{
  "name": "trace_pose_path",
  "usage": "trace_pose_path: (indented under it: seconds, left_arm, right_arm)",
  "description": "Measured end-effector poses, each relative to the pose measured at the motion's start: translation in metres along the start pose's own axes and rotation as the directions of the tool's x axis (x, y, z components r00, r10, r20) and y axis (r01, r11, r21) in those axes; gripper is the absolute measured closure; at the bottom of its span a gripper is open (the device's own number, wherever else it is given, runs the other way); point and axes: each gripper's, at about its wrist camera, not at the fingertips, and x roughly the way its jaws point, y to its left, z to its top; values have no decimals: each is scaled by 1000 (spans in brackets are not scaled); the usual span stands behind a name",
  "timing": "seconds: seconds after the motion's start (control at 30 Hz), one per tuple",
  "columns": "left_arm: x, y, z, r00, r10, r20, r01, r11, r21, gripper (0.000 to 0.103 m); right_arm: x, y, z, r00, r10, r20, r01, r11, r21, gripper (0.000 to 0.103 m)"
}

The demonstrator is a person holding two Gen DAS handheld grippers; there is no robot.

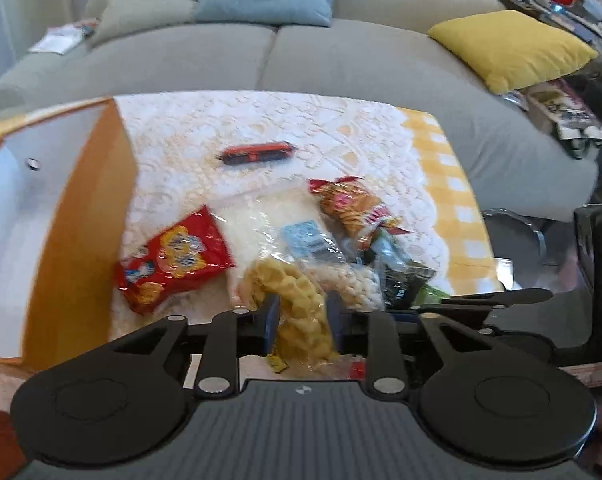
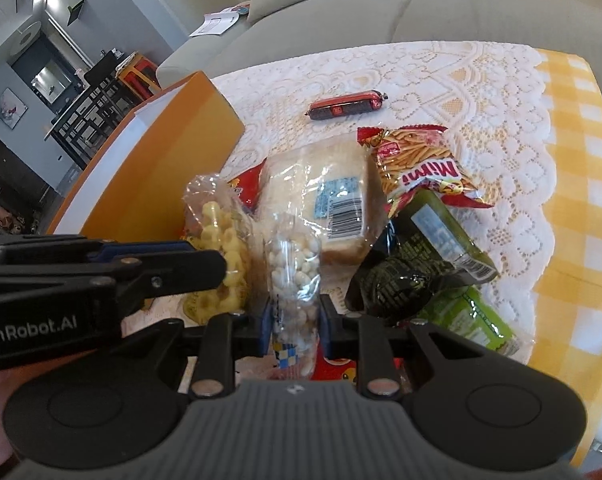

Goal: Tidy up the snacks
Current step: 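Lift both snack bags and carry them over the orange box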

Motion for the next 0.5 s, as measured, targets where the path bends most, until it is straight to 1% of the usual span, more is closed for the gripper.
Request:
trace_pose_path:
  seconds: [0.1,0.17,0.27,0.33,0.37,0.43,0.5]
  left_arm:
    - [-3,4,-1,999,42,-9,-42,999,-25,46]
    - [-2,9,-1,998,58,-25,-59,997,-58,42]
    - [3,17,0,998,11,-61,-18,993,-118,41]
    - [4,21,1,996,-40,-77,26,986,-167,40]
    - [5,22,2,995,-58,-87,40,981,-188,37]
    - [9,23,2,992,-65,-107,41,976,-213,36]
    - [13,21,2,992,-52,-119,26,978,-208,37]
  right_arm:
    - [-1,4,-1,1000,-1,2,1,1000,-27,82]
    - [-1,5,-1,1000,-1,4,2,999,-39,82]
    - [-1,6,-2,1000,-3,6,4,999,-45,82]
    - [-1,8,-3,1000,-8,9,8,998,-55,82]
    - [-1,8,-3,1000,-9,10,10,998,-62,82]
    - [-2,13,-4,1000,-14,13,15,996,-87,82]
    - [-2,18,-5,1000,-16,15,17,993,-119,82]
